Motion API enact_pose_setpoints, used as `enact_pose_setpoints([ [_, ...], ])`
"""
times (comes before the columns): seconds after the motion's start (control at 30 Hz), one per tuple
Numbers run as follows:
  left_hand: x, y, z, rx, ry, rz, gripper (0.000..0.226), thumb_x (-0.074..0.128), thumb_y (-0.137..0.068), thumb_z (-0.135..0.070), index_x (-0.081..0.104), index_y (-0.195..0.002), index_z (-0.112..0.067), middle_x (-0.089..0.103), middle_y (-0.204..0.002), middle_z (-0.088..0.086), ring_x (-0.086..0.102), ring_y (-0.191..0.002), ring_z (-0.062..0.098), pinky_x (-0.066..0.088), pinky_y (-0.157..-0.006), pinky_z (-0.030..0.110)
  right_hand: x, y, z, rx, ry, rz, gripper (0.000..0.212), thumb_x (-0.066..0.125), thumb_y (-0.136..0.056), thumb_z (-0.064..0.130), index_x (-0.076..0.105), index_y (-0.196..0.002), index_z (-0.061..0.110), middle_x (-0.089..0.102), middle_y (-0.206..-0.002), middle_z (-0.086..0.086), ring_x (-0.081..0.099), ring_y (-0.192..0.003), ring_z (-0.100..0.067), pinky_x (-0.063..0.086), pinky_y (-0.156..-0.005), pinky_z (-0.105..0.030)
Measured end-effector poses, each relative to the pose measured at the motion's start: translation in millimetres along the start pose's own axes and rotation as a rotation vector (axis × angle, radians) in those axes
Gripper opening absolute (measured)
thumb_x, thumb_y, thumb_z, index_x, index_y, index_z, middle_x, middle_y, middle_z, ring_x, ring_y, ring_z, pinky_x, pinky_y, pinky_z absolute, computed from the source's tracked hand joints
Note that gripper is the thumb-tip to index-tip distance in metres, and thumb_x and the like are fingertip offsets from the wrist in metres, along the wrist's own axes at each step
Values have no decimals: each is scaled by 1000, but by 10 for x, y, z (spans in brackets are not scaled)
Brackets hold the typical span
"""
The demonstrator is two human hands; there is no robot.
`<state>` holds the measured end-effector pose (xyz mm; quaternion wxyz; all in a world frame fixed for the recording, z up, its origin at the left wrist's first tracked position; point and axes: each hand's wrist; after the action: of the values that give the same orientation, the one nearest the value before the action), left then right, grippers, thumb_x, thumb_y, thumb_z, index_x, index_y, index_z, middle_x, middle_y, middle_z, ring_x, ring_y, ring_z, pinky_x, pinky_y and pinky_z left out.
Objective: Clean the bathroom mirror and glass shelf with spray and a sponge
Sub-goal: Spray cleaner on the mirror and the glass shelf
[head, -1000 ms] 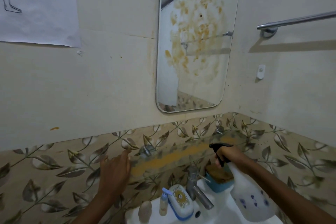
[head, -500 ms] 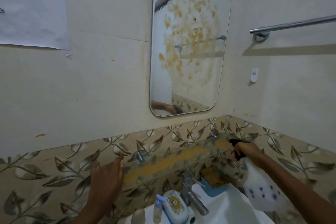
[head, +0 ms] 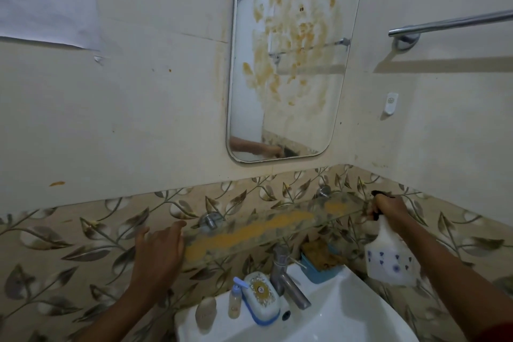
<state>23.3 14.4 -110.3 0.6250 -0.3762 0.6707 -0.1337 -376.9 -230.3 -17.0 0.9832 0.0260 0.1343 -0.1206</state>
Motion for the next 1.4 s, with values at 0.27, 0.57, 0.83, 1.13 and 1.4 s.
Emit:
enact_pose_setpoints([
  [0.27,-43,24,-48,-49,60,-32,42,25,-84,-26,63,-98,-14,65,-58,0,64,-57,24,43,-85,50,185,58,-82,118,20,126,44,31,-67,-20,59,-92,3,50,-62,-21,51,-53,-29,45,-49,-34],
  [0.57,4,47,-17,-113,152,-53,51,19,-83,-27,62,-106,-12,66,-63,3,65,-65,27,39,-91,53,636,521,-44,59,177,368,41,37,-81,-11,49,-120,-17,51,-64,-18,51,-52,-26,47,-38,-26],
  [0.83,9,47,22,-164,273,-96,56,14,-86,-31,59,-113,-12,64,-65,-2,64,-67,25,34,-95,51,927,1251,270,0,42,692,49,26,-74,-24,59,-101,0,56,-65,-17,58,-47,-26,46,-35,-22],
  [1.13,-23,41,-7,-193,292,-74,57,12,-88,-33,57,-117,-14,57,-60,-6,61,-66,25,33,-97,51,1201,1772,333,-112,103,996,52,29,-76,-19,74,-77,7,63,-60,-15,62,-52,-26,52,-51,-32],
  [1.4,-46,50,-12,-186,309,-89,57,10,-90,-35,55,-119,-15,58,-59,-5,60,-64,22,32,-96,48,1391,2063,305,-168,155,1109,51,32,-70,-21,69,-78,13,61,-58,-11,57,-44,-23,46,-43,-24],
])
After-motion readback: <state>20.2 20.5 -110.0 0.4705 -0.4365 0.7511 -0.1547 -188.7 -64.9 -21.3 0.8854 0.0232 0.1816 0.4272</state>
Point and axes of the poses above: each hand's wrist, its own y-axis away from the middle knuckle, its own x-axis out of the palm, z = x × y
